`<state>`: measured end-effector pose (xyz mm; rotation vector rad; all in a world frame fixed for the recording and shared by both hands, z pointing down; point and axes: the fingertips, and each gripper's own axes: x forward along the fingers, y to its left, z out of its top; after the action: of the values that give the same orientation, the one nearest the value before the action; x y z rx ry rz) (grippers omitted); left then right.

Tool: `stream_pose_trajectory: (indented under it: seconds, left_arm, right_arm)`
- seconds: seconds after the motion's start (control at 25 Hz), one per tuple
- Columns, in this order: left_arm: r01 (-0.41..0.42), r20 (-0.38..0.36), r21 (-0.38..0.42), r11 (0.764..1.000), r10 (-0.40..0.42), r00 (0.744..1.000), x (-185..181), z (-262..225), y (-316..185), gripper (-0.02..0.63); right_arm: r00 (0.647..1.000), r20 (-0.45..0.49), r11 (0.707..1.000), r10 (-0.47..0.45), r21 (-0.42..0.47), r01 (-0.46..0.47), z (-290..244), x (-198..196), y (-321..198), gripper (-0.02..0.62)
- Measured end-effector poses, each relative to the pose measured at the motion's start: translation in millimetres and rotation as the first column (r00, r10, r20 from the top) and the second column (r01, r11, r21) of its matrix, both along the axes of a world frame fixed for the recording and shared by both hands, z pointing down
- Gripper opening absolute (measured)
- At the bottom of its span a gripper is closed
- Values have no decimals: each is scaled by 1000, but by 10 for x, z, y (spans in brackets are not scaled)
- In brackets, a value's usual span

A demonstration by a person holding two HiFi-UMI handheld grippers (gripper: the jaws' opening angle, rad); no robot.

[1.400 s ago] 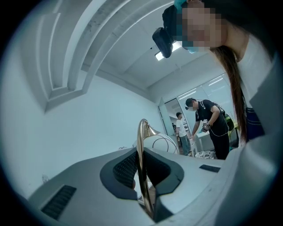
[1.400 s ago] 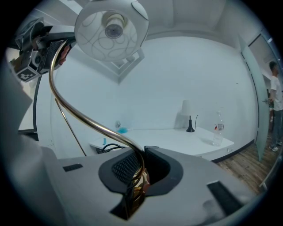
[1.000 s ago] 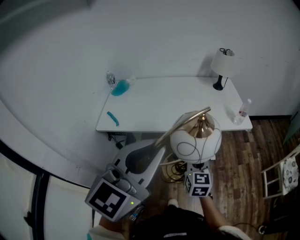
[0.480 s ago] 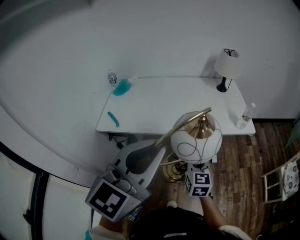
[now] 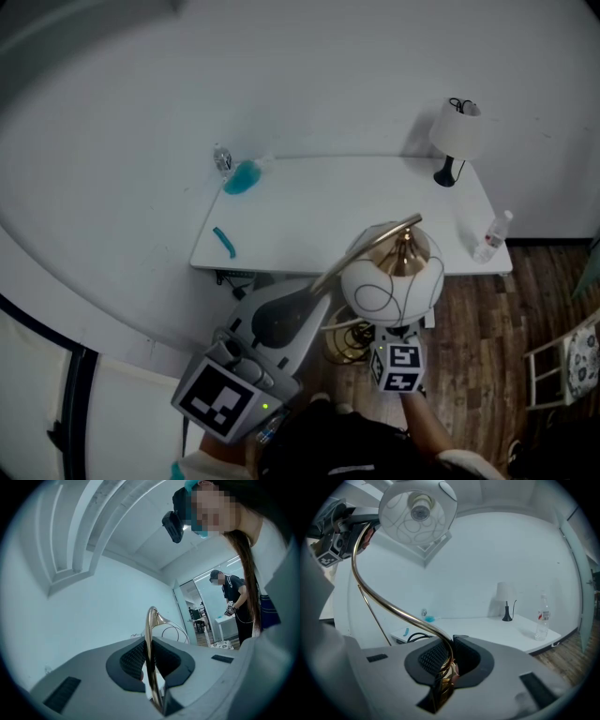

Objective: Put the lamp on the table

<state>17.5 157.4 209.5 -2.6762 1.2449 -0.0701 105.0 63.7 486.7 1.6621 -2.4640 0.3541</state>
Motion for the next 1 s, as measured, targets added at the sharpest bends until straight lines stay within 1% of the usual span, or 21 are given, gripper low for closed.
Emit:
stream_pose_trajectory:
  seconds: [0.8,1.0]
  left_arm:
    - [-43,-6,16,999,43,999,7,138,-138,26]
    - [-50,-8,-4,999,50,999,-35,82,-499,26]
  right_arm:
    - [999,-9,999,43,25,-43,93,72,-157,33]
    - [998,-14,999,54,5,-54,49,59,-464,34]
